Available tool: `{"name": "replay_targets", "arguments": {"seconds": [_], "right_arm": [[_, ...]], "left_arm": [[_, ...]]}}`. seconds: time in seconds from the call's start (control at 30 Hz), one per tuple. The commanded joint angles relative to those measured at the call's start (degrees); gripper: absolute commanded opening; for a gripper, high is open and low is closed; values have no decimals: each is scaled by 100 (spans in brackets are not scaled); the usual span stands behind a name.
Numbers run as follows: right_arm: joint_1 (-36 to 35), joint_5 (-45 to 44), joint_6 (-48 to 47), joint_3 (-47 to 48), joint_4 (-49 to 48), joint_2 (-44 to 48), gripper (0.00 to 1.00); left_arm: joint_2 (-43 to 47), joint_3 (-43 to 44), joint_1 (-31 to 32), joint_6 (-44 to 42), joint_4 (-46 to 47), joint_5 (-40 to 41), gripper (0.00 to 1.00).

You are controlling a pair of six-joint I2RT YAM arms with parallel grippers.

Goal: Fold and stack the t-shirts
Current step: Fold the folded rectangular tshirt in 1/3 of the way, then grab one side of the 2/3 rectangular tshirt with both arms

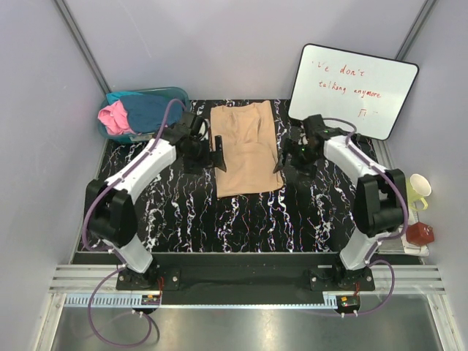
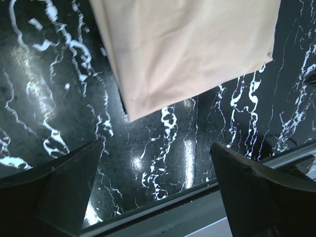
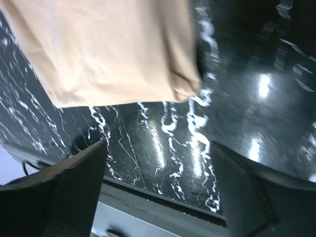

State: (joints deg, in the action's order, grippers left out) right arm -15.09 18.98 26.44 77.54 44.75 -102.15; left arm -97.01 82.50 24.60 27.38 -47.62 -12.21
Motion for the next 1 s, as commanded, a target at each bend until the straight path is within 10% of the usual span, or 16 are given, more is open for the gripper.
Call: {"name": "replay_targets", "arguments": {"seconds": [0.0, 0.27, 0.77, 0.87, 0.97], "right_arm": [[435, -466, 160, -616, 61, 397, 100], [569, 8, 265, -1135, -413, -76, 100], [560, 940, 546, -530, -1214, -972, 98], [551, 1169, 520, -319, -1206, -1280, 85], [551, 1459, 608, -230, -1206, -1500, 38]], "left_arm": [[191, -971, -271, 390, 453, -385, 99], [-28, -2115, -307, 1050, 1535, -888, 99], [-986, -1526, -298, 1182, 1791, -1056, 87], [-1135, -1456, -289, 1235, 1861, -1126, 63], [-1337, -1360, -289, 1270, 1861, -1231, 13]]}}
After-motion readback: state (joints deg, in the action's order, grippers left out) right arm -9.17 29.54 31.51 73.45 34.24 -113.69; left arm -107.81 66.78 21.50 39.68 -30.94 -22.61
